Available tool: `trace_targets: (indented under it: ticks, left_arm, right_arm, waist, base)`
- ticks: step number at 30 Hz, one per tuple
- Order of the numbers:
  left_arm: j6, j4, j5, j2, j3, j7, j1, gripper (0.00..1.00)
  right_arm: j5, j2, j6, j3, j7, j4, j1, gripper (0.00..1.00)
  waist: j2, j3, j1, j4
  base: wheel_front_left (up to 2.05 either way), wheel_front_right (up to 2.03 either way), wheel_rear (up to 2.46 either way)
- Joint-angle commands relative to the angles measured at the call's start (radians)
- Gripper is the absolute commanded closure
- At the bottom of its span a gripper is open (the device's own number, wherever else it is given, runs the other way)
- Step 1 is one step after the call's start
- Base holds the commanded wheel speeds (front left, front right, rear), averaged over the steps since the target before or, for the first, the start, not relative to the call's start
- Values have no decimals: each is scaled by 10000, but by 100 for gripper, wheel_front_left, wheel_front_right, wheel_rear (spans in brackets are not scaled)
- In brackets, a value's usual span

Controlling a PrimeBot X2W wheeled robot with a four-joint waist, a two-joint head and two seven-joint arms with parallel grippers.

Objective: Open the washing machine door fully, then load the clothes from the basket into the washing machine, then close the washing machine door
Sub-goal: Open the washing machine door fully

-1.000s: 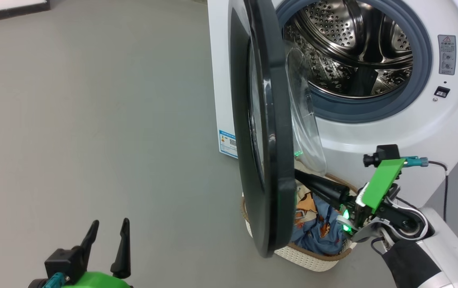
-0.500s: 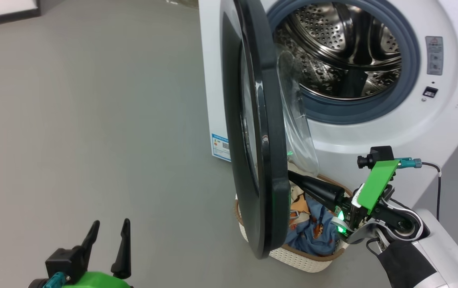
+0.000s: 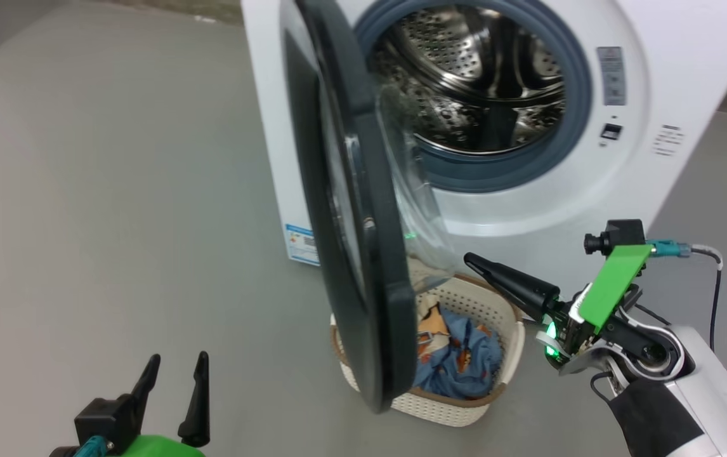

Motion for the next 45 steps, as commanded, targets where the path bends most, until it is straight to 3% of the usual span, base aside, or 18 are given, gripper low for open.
trace_targets:
  ticks: [1,2,14,23,36,45]
  left_arm:
    - [58,-287,-104,165,281,-115,-275,0]
    - [66,-298,-111,164,278,-123,-282,0]
    - [208,-384,-250,150,425,-233,-244,0]
    - [315,-505,-280,95,545,-293,-158,0]
    - [406,-814,-186,15,657,-311,40,0]
    - [392,-990,-124,-52,651,-312,137,0]
  right_arm:
    - [-110,-19,19,37,-88,-371,123,26]
    - [-167,-22,19,21,-138,-479,171,0]
    - [-1845,-140,19,133,-1932,-2428,1061,0]
    - [-3867,-792,19,642,-4315,-3019,1869,0]
    - [-6988,-1676,19,1268,-8380,-2593,2639,0]
    - [-9757,-1333,19,240,-9062,-2128,3237,0]
  waist:
    - [0,-59,1,-426]
    - [0,-65,1,-550]
    - [0,2,0,-1989]
    - [0,19,0,-2839]
    - [0,0,0,-3190]
    - [0,-43,0,-3154]
  base:
    - [0,0,0]
    - [0,0,0]
    - [0,0,0]
    - [0,0,0]
    - [0,0,0]
    - [0,0,0]
